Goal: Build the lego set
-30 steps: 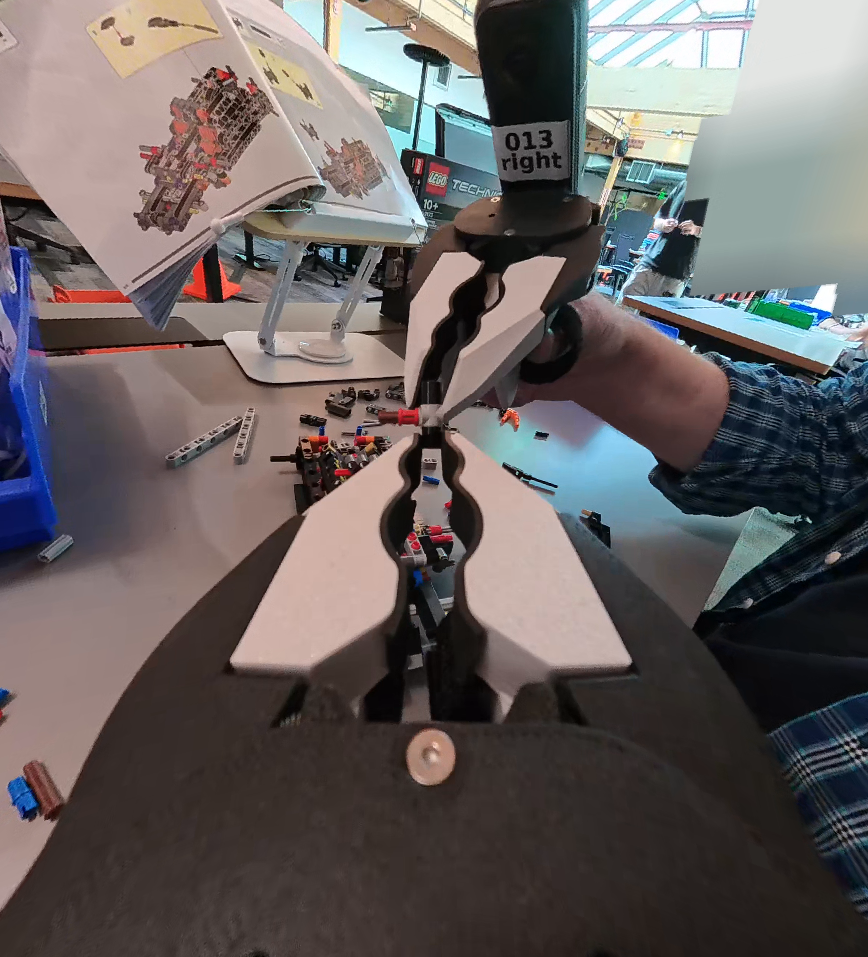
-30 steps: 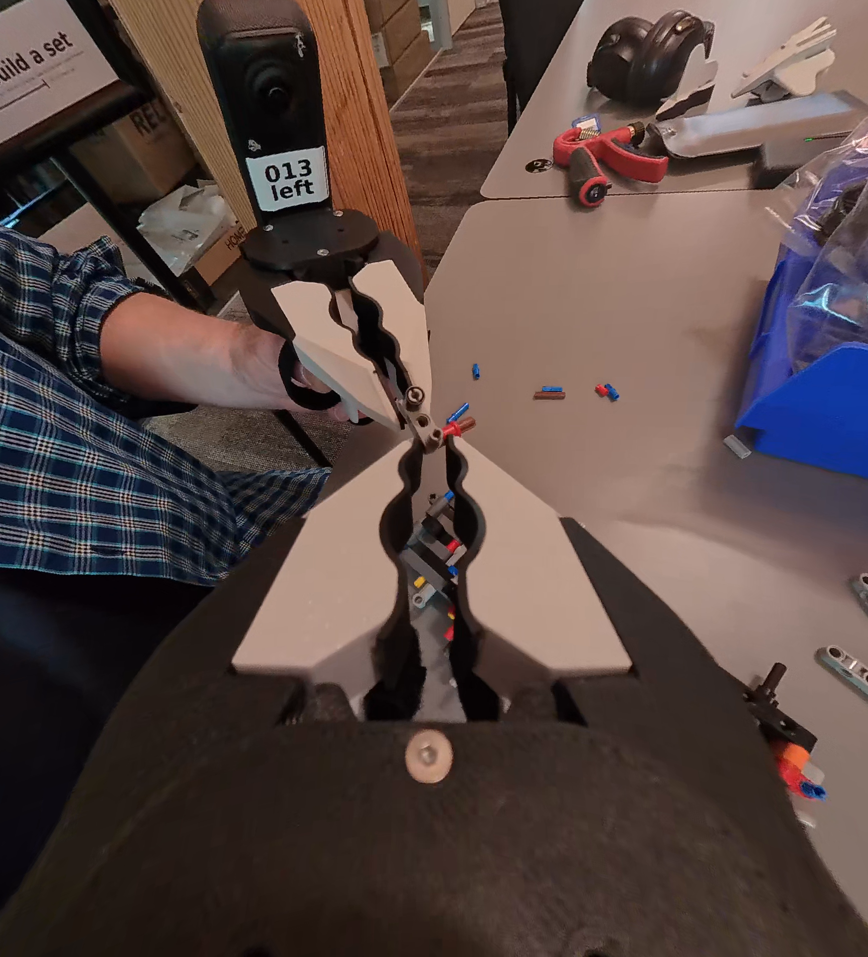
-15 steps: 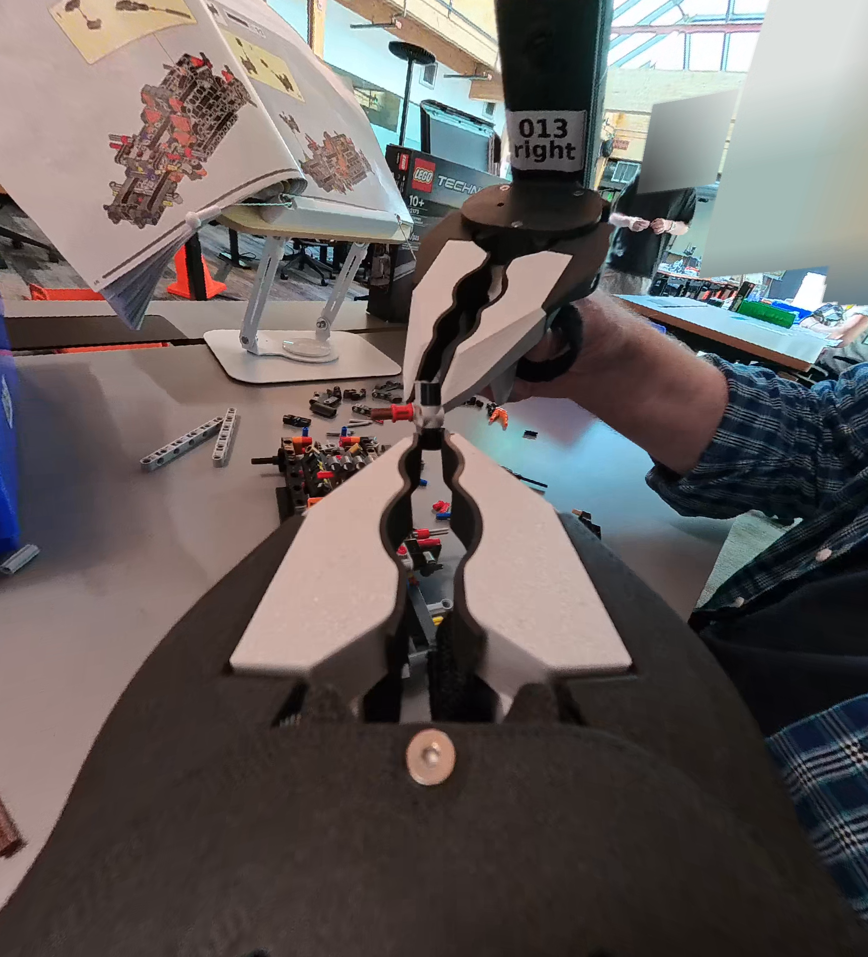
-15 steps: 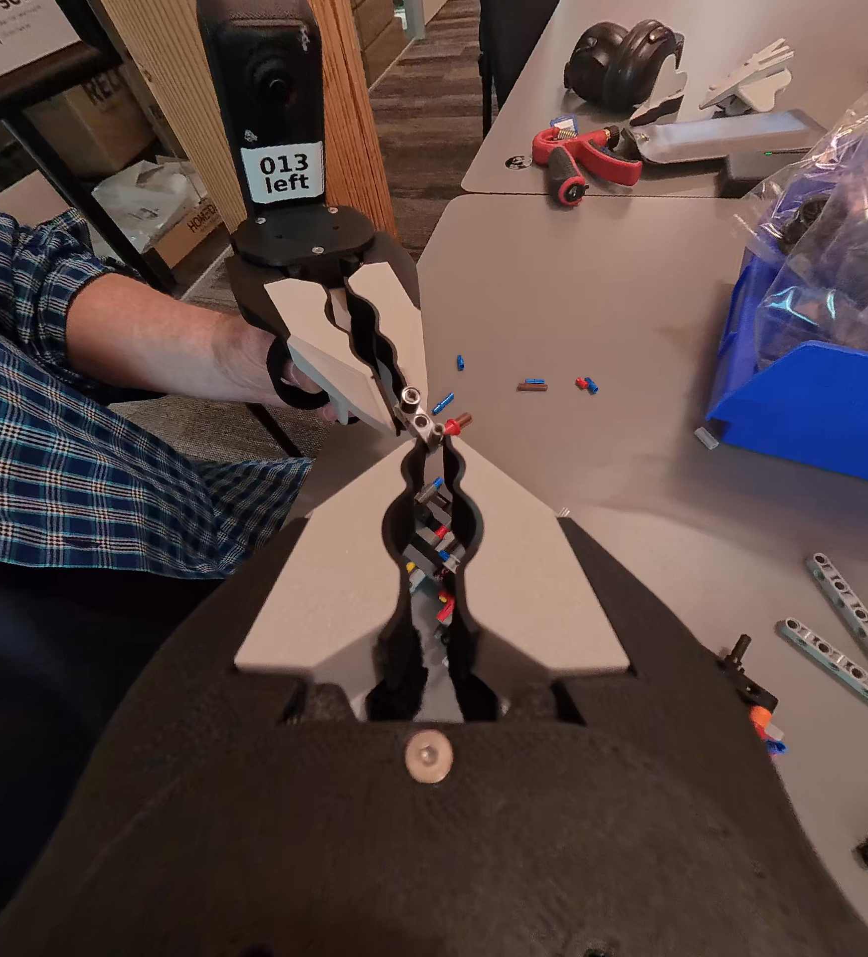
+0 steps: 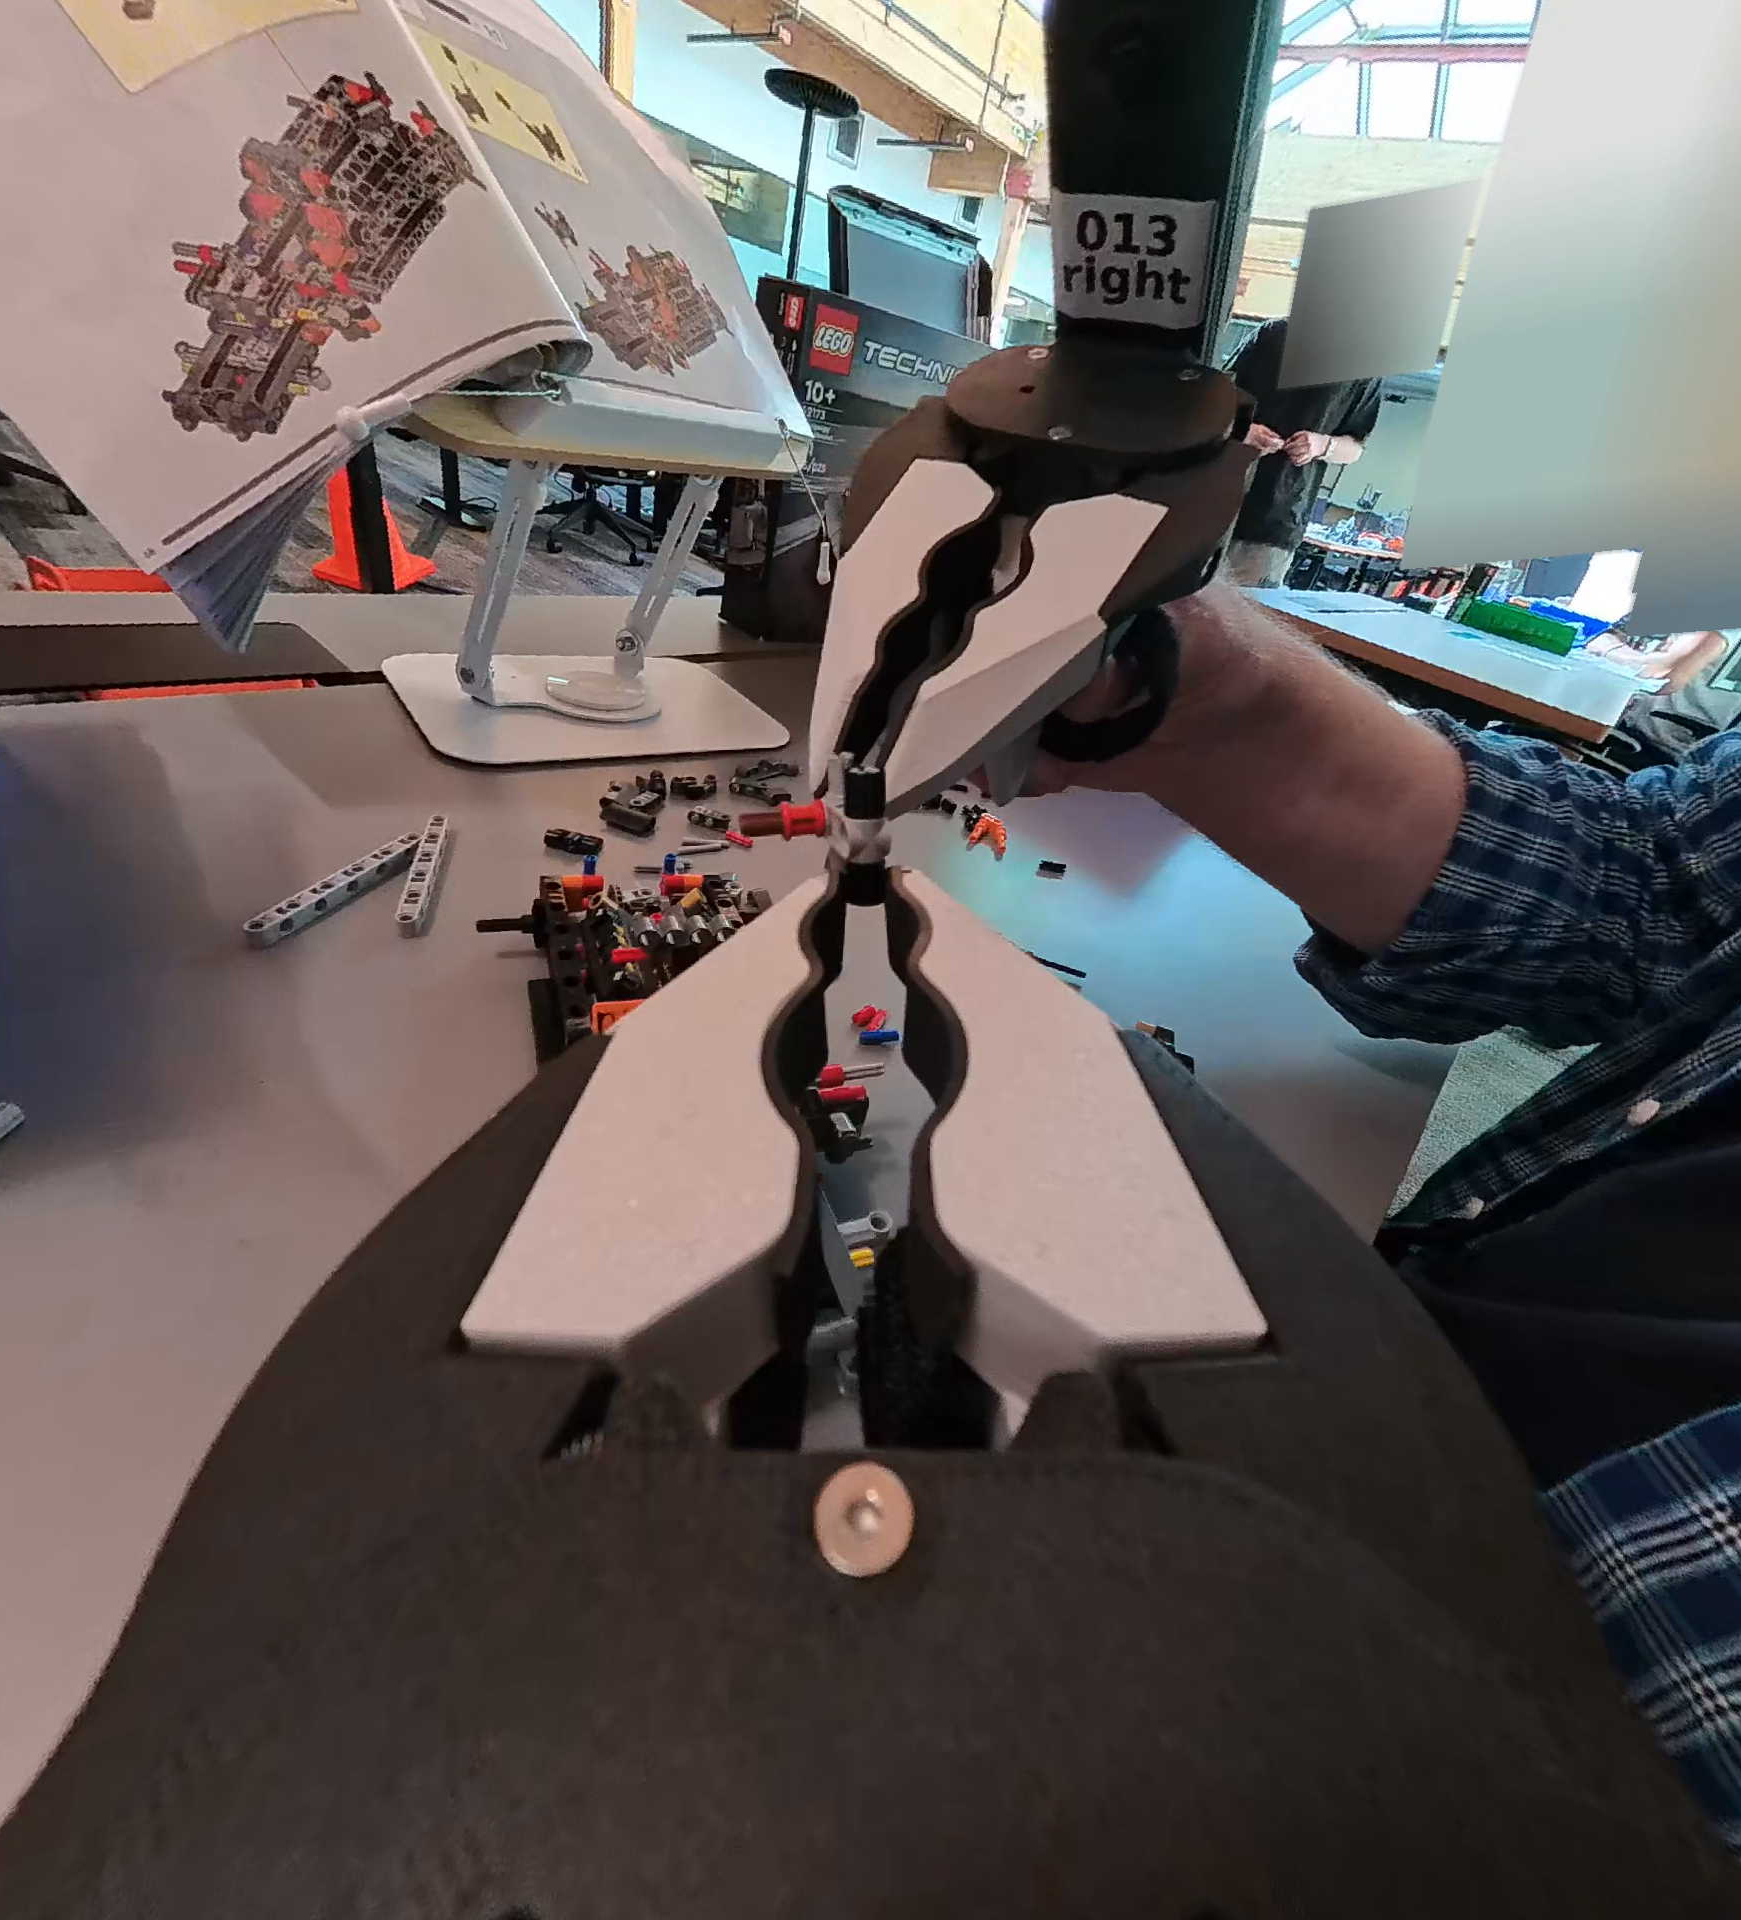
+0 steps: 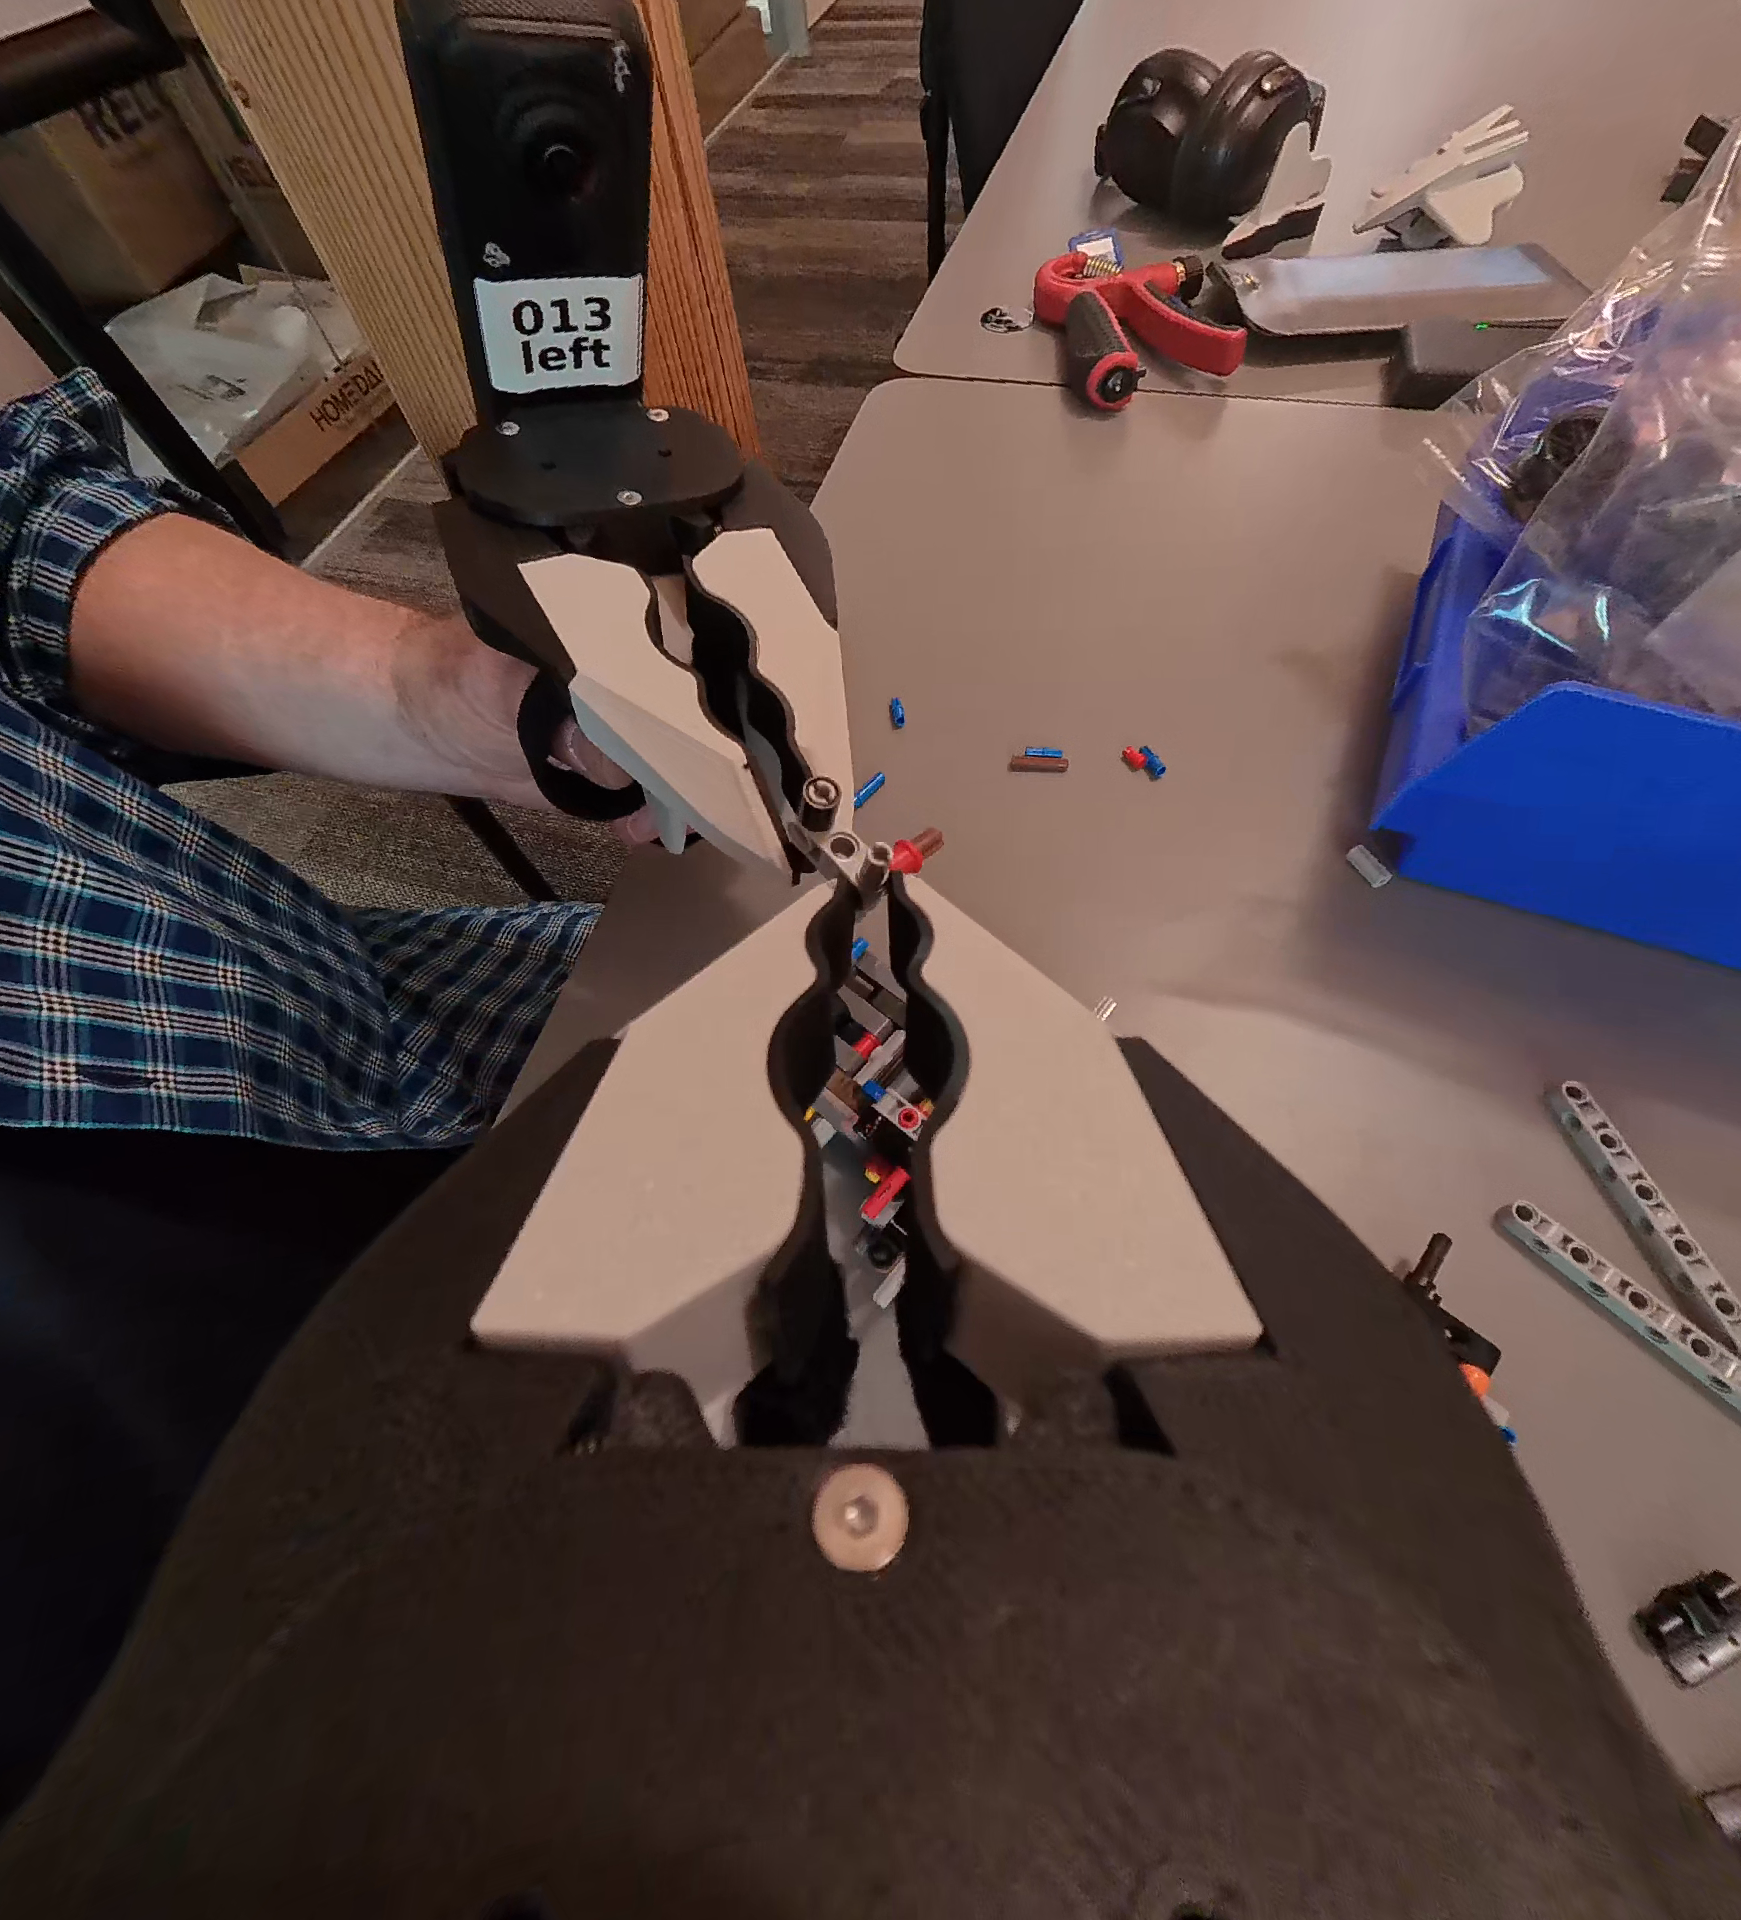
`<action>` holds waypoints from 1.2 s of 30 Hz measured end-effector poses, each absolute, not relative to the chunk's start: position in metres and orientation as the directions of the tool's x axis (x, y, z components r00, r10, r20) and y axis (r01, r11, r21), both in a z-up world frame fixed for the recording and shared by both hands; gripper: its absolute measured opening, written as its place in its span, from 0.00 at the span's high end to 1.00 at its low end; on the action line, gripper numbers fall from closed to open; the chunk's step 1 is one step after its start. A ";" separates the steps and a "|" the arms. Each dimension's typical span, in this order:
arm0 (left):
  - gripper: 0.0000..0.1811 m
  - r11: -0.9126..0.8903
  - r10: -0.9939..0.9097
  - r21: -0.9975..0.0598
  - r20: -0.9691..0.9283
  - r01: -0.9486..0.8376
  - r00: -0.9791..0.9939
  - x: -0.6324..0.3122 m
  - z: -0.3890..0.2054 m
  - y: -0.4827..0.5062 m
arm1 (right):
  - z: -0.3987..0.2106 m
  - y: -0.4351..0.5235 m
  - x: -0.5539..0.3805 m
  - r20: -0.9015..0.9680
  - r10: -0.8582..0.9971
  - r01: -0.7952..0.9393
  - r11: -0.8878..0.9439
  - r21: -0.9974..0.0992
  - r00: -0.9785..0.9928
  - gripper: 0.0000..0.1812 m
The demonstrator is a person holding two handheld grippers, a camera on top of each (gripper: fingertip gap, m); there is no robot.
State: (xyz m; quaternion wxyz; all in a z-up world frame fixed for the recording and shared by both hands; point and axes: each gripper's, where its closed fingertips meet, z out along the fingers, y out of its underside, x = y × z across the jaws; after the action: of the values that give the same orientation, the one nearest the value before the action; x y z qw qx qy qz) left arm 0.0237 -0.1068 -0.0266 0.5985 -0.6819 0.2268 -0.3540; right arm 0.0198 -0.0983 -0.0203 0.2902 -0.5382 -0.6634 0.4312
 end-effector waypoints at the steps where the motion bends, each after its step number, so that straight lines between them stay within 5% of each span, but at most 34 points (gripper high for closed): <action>1: 0.96 -0.181 -0.734 -0.977 0.211 0.114 0.646 0.024 -0.027 -0.107 | -0.020 -0.098 0.020 -0.079 0.965 0.463 0.048 -0.885 -0.251 0.98; 22: 0.96 -0.213 -0.741 -0.957 0.289 0.197 0.606 0.028 -0.023 -0.105 | -0.014 -0.095 0.022 -0.097 0.965 0.436 0.020 -0.900 -0.245 0.98; 36: 0.96 -0.245 -0.770 -0.893 0.416 0.377 0.483 0.025 -0.008 -0.109 | -0.012 -0.102 0.019 -0.327 0.905 0.370 -0.216 -0.904 -0.272 0.95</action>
State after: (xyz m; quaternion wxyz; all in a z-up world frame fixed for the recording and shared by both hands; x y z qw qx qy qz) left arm 0.0254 -0.1086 -0.0077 0.5937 -0.6238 0.1575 -0.4832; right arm 0.0190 -0.1018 -0.0118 0.2430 -0.5522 -0.5771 0.5504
